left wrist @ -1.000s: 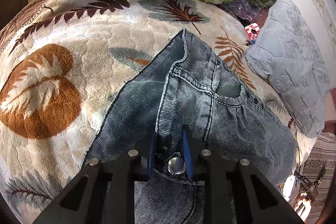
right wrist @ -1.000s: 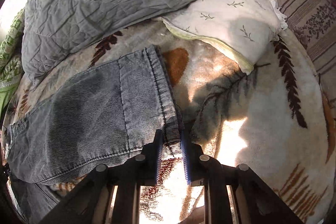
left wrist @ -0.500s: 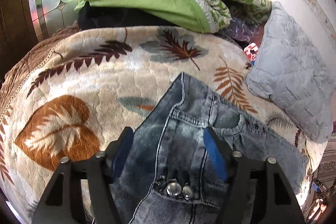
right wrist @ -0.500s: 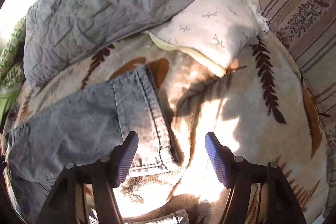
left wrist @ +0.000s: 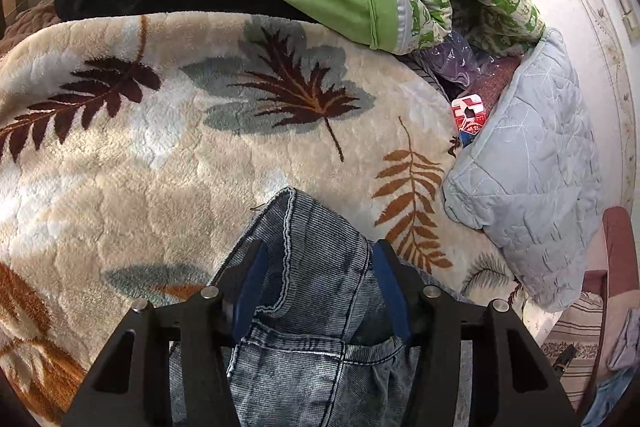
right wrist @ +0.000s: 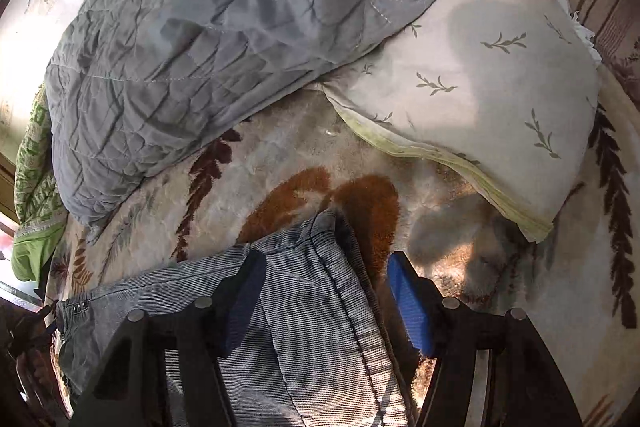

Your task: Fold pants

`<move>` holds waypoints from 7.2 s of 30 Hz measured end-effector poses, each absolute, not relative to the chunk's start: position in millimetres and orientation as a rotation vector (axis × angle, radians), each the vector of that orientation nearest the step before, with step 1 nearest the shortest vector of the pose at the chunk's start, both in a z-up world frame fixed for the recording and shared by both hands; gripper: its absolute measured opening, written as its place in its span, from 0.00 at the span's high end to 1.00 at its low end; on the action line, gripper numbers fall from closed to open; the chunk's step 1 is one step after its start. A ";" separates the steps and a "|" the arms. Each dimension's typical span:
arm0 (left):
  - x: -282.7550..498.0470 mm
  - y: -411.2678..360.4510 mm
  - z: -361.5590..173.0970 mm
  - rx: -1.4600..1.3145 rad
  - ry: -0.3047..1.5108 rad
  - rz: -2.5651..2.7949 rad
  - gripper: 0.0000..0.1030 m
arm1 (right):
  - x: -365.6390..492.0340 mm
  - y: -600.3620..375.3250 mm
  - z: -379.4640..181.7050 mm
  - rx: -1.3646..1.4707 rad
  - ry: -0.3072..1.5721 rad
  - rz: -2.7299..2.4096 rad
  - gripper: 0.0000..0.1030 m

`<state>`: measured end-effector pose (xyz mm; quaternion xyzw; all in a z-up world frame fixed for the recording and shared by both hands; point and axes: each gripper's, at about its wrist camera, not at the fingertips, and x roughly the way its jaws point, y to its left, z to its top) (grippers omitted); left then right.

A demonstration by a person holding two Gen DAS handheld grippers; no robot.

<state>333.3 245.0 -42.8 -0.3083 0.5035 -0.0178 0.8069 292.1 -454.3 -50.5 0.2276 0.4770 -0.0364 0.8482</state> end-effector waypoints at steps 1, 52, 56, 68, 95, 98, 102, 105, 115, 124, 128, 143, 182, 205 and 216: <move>335.1 244.4 -44.7 -0.659 1.079 -0.043 0.47 | 294.7 -454.9 -52.4 0.483 1.006 -0.074 0.42; 46.5 274.6 3.5 -0.590 0.956 -0.133 0.97 | -40.5 -444.3 7.2 0.526 0.845 -0.080 0.84; 38.4 278.3 -18.8 -0.594 1.023 -0.086 0.96 | -57.9 -449.8 -38.0 0.604 0.978 -0.084 0.81; 32.8 286.3 -11.6 -0.615 1.057 -0.055 0.93 | -76.1 -453.7 -41.3 0.565 1.054 -0.133 0.81; 28.7 183.4 53.4 -0.399 0.917 -0.044 0.46 | -40.5 -386.2 -20.3 0.760 1.007 -0.034 0.39; 32.1 163.3 45.1 -0.276 0.890 -0.061 0.45 | -35.5 -373.3 -36.1 0.697 1.073 -0.008 0.39; 42.9 140.5 8.8 -0.124 0.945 -0.073 0.37 | -40.1 -375.9 -56.0 0.738 1.127 0.004 0.39; 49.5 128.5 -24.4 -0.031 1.031 -0.064 0.37 | -33.5 -371.1 -39.2 0.709 1.119 -0.002 0.39; 45.0 117.1 -11.9 0.013 0.963 -0.055 0.34 | -17.6 -334.5 -59.7 0.633 1.168 0.076 0.35; 55.9 111.8 -40.4 0.040 1.052 -0.002 0.25 | -20.4 -333.4 -66.7 0.667 1.150 0.094 0.34; 50.3 112.0 -28.1 0.022 1.005 -0.004 0.25 | -19.6 -334.5 -52.4 0.661 1.140 0.095 0.34; 56.0 127.0 -42.2 -0.018 1.044 0.024 0.18 | 20.2 -421.6 -5.0 0.815 0.951 0.028 0.34; 58.4 83.7 -58.6 0.026 0.917 -0.085 0.15 | 231.1 -63.8 -48.3 0.007 1.226 0.595 0.85; 54.8 76.2 -60.3 0.090 0.910 -0.071 0.10 | 155.8 -146.6 4.8 0.164 1.005 0.373 0.88; 46.4 73.4 -47.5 0.088 0.903 -0.076 0.09 | 82.8 -349.8 -52.9 0.752 1.011 0.127 0.86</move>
